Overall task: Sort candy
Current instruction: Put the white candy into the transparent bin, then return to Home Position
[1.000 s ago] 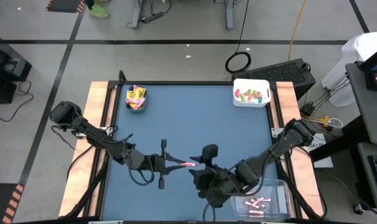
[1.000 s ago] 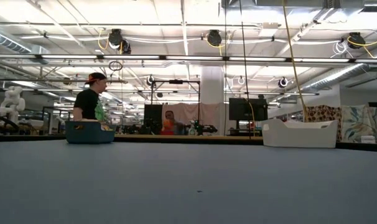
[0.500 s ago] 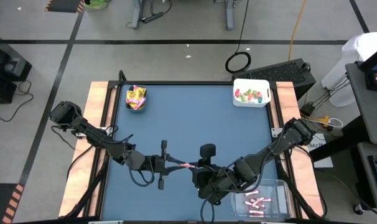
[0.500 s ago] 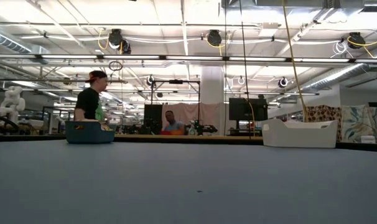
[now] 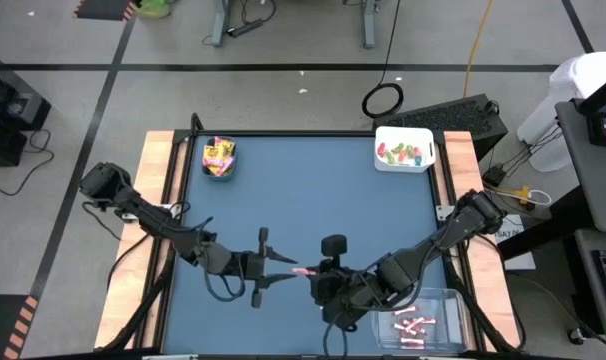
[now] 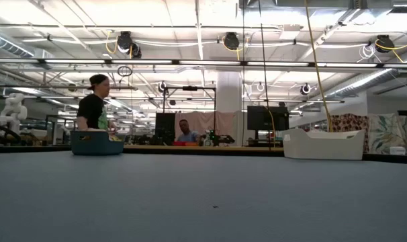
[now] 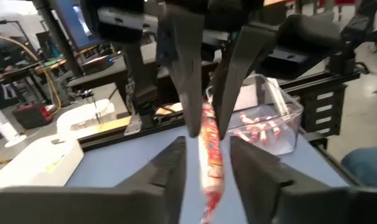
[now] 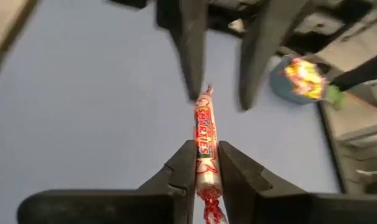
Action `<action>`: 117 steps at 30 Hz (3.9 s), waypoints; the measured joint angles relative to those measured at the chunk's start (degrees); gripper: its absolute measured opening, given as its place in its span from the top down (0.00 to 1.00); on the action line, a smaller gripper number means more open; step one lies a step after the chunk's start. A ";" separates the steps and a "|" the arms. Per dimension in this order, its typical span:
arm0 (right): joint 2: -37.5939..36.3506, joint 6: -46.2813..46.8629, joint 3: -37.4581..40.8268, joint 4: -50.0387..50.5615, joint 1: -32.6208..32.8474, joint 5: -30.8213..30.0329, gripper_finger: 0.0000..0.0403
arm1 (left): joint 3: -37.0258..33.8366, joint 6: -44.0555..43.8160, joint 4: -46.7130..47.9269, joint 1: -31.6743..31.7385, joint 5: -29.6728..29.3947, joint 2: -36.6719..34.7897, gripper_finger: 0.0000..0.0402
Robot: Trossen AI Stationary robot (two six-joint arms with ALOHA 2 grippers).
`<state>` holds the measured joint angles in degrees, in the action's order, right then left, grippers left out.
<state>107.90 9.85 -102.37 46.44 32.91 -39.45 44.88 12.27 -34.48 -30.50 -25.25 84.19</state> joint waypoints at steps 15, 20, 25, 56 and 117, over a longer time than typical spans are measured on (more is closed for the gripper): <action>-4.85 26.29 0.05 22.99 9.70 12.45 0.88 | 0.02 -4.16 -1.07 -4.17 -2.05 -0.05 0.27; -6.70 36.51 0.05 29.50 15.57 15.27 0.88 | 0.04 -5.33 -0.69 -4.19 -2.45 -0.05 0.27; -8.92 43.58 0.03 31.06 21.69 17.77 0.88 | 0.04 -9.51 0.19 -4.18 -2.45 -0.05 0.27; -9.27 63.64 27.63 21.77 33.38 26.32 0.86 | 0.07 -19.50 2.74 -3.94 -9.96 -0.01 0.27; -66.03 -0.34 88.78 -53.17 9.03 -1.19 1.00 | -22.40 -10.47 -16.72 14.71 14.81 -4.77 0.99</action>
<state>41.87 9.51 -13.59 -6.73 41.93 -40.64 22.48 1.80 -51.20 -15.79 -10.44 79.42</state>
